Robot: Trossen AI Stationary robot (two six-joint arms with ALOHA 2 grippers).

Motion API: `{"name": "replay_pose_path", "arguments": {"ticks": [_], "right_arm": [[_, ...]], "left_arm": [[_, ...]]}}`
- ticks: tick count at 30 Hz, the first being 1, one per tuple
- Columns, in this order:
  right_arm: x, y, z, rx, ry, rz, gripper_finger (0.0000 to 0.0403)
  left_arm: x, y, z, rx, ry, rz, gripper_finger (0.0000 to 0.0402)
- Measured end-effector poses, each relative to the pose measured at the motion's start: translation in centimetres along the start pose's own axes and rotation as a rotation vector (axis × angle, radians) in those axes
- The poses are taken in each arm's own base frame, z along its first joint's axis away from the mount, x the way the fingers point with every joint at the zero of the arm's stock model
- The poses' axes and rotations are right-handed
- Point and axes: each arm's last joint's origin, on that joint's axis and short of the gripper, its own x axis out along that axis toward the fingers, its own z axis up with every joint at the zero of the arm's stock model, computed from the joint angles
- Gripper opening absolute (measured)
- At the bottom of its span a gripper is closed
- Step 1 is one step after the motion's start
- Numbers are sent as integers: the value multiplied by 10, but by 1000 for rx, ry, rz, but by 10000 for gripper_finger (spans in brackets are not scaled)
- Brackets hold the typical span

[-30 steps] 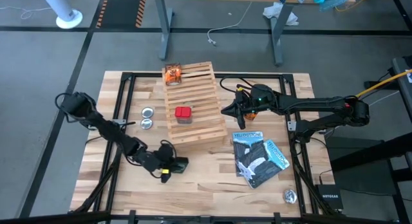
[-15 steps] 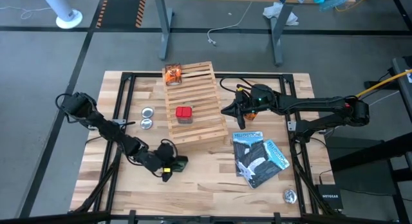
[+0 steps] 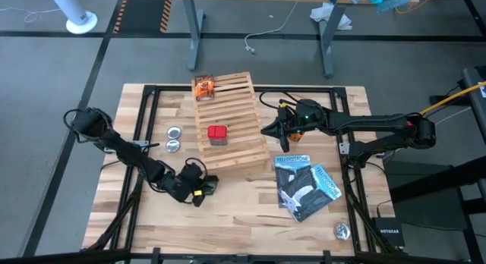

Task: Shelf spices
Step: Remove the black seasoning can from the shelf

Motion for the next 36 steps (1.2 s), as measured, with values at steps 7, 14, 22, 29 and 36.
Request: {"name": "replay_pose_path", "arguments": {"ticks": [7,14,22,29,36], "right_arm": [[0,0,0,0,1,0,33],[0,0,0,0,0,0,33],[0,0,0,0,0,0,33],[0,0,0,0,0,0,33],[0,0,0,0,0,0,33]], "left_arm": [[-4,6,1,-45,-18,63,101],[-5,9,0,-89,-22,104,101],[-13,18,-2,-136,-21,180,101],[-22,11,-9,-175,-6,116,101],[-29,-5,-18,-182,29,-9,101]]}}
